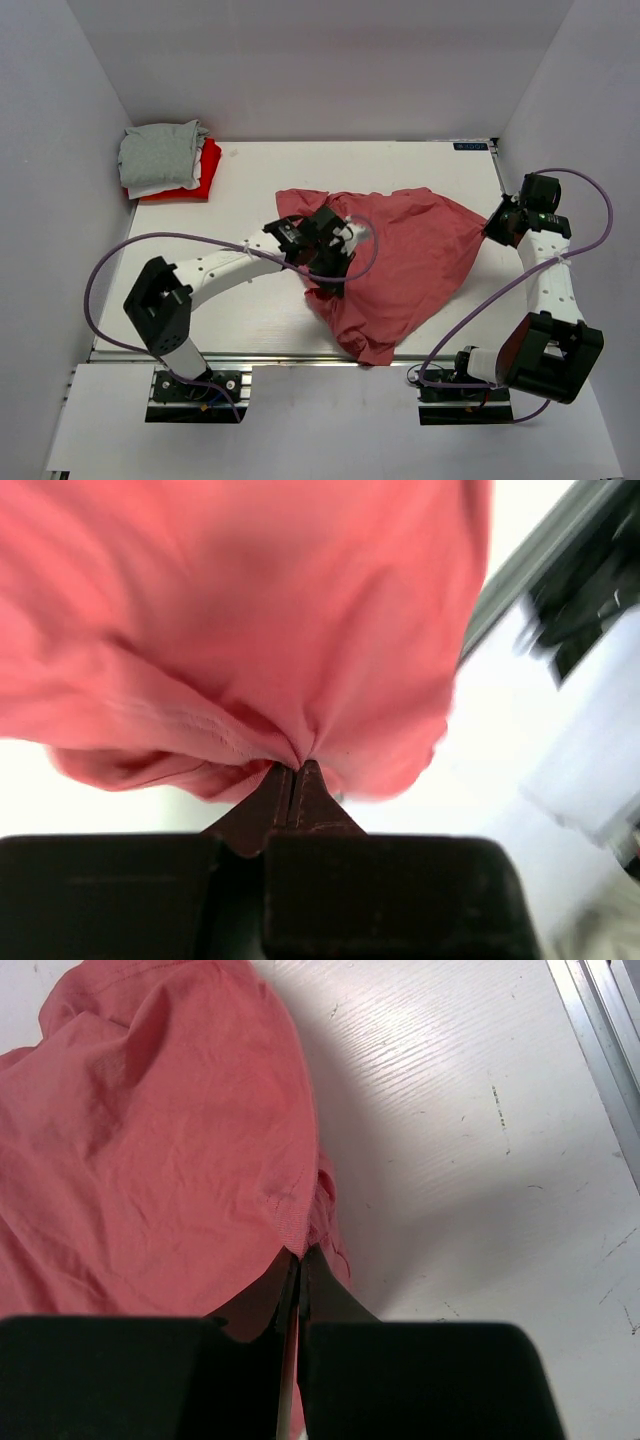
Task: Fold and stack the t-shirts
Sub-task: Flatten out the tshirt
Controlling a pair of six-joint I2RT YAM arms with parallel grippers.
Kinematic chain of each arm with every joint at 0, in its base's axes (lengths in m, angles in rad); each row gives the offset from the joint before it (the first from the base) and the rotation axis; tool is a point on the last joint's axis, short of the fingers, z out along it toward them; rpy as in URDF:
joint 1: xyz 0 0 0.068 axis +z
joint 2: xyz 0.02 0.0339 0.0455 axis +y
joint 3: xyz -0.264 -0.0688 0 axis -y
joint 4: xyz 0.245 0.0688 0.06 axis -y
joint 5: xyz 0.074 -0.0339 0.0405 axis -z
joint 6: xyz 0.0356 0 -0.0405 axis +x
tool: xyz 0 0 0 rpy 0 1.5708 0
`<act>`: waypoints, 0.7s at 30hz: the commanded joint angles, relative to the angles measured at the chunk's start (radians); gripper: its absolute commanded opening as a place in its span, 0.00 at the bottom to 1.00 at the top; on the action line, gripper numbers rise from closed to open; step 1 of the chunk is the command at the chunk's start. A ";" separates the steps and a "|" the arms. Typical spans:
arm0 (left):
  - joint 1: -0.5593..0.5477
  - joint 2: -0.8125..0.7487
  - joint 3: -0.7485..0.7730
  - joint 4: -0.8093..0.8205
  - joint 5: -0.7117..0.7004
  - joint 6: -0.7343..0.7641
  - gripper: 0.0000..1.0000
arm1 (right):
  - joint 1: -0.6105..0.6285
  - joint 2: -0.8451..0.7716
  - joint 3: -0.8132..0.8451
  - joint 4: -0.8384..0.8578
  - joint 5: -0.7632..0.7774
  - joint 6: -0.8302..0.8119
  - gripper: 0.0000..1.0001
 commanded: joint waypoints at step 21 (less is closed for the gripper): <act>0.203 0.743 1.121 -0.026 -0.311 0.307 0.81 | 0.000 0.026 -0.005 0.083 0.080 -0.019 0.00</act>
